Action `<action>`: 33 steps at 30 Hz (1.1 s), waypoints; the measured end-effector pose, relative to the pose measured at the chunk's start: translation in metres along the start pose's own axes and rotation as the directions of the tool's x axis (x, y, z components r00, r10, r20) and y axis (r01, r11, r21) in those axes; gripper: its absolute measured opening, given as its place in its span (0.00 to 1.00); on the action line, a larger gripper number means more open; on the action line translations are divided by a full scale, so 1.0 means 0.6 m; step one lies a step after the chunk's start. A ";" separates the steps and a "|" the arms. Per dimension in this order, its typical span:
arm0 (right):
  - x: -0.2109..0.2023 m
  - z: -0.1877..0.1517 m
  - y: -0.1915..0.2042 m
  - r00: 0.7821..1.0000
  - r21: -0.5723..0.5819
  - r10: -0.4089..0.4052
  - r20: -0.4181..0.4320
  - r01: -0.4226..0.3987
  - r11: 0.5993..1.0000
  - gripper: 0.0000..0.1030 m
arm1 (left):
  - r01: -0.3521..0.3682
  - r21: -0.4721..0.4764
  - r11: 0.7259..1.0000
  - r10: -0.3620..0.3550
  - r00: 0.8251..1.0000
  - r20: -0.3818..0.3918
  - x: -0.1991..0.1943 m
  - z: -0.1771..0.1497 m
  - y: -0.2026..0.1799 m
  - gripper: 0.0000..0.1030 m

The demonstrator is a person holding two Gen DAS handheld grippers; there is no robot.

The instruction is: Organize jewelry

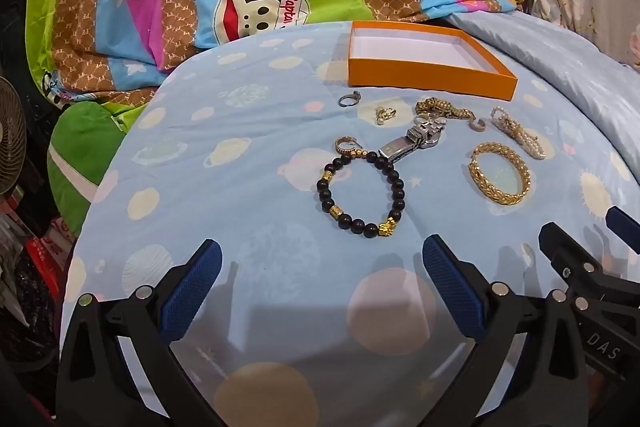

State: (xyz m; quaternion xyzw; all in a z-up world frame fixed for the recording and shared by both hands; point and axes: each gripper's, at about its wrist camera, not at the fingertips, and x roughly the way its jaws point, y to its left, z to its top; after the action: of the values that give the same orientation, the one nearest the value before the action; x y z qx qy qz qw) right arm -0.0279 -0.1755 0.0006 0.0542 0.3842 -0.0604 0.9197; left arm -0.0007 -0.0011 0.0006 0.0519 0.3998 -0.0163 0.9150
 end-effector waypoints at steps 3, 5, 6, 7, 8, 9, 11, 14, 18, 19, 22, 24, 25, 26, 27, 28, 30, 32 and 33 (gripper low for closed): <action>0.001 0.000 0.001 1.000 -0.014 -0.019 -0.002 0.019 1.000 0.95 | 0.000 -0.001 1.000 0.000 1.000 0.007 -0.002 0.000 0.000 0.94; 0.001 0.000 0.002 1.000 -0.022 -0.026 0.006 0.027 0.999 0.95 | -0.002 -0.005 1.000 0.002 1.000 0.011 -0.004 -0.001 0.002 0.94; -0.004 -0.001 0.005 1.000 -0.025 -0.027 0.011 0.027 0.999 0.95 | -0.006 -0.006 1.000 0.006 1.000 0.010 -0.004 -0.001 0.003 0.95; -0.004 0.000 0.007 0.999 -0.030 -0.031 0.015 0.031 0.999 0.95 | -0.011 -0.007 1.000 0.011 1.000 0.010 -0.005 -0.002 0.004 0.95; -0.005 -0.001 0.008 0.999 -0.033 -0.033 0.018 0.033 0.999 0.95 | -0.012 -0.009 1.000 0.012 1.000 0.011 -0.006 -0.003 0.006 0.95; -0.005 -0.001 0.009 0.999 -0.034 -0.033 0.021 0.034 0.999 0.95 | -0.018 0.015 1.000 0.018 1.000 0.000 0.001 -0.001 -0.005 0.95; -0.007 -0.001 0.011 0.999 -0.035 -0.035 0.022 0.036 0.999 0.95 | -0.017 0.014 1.000 0.017 1.000 0.003 0.000 -0.001 -0.005 0.94; -0.010 -0.001 0.011 0.999 -0.034 -0.033 0.025 0.034 0.999 0.95 | -0.014 0.014 1.000 0.014 1.000 0.001 -0.001 -0.001 -0.004 0.94; -0.011 -0.002 0.008 0.999 -0.030 -0.030 0.027 0.030 0.999 0.95 | -0.013 0.013 1.000 0.013 1.000 0.003 -0.002 0.000 -0.004 0.94; -0.010 -0.002 0.007 0.999 -0.030 -0.029 0.027 0.030 0.999 0.95 | -0.012 0.013 1.000 0.012 1.000 0.003 -0.002 0.001 -0.005 0.94; -0.009 -0.002 0.006 0.999 -0.031 -0.029 0.028 0.029 0.999 0.95 | -0.009 0.010 1.000 0.009 1.000 0.008 -0.004 0.002 -0.004 0.94; -0.012 -0.001 0.005 0.999 -0.028 -0.028 0.030 0.029 0.999 0.95 | -0.011 0.010 1.000 0.011 1.000 0.011 -0.005 0.003 -0.004 0.94; -0.013 -0.001 0.004 0.999 -0.027 -0.028 0.031 0.029 0.999 0.95 | -0.012 0.009 1.000 0.012 1.000 0.014 -0.006 0.004 -0.004 0.94; -0.014 0.000 0.004 0.999 -0.027 -0.028 0.032 0.029 0.999 0.95 | -0.012 0.008 1.000 0.012 1.000 0.017 -0.006 0.003 -0.004 0.94; -0.014 -0.001 0.004 0.999 -0.027 -0.028 0.033 0.029 0.999 0.95 | -0.014 0.008 1.000 0.013 1.000 0.019 -0.007 0.003 -0.004 0.95; -0.015 0.000 0.004 0.999 -0.027 -0.029 0.033 0.030 0.999 0.95 | -0.016 0.008 1.000 0.016 1.000 0.021 -0.007 0.003 -0.004 0.95; -0.016 -0.001 0.004 0.999 -0.025 -0.029 0.036 0.030 0.999 0.95 | -0.017 0.009 1.000 0.017 1.000 0.026 -0.009 0.002 -0.005 0.95; -0.016 -0.001 0.003 0.999 -0.024 -0.032 0.037 0.033 0.999 0.95 | -0.021 0.010 1.000 0.020 0.999 0.029 -0.009 0.001 -0.005 0.95; -0.016 -0.001 0.004 0.999 -0.025 -0.033 0.036 0.034 0.999 0.95 | -0.024 0.013 1.000 0.023 0.999 0.026 -0.009 0.001 -0.006 0.95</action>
State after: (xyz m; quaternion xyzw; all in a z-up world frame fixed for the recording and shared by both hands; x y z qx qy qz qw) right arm -0.0347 -0.1726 0.0074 0.0348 0.3694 -0.0720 0.9258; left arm -0.0041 -0.0050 0.0044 0.0623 0.3874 -0.0087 0.9198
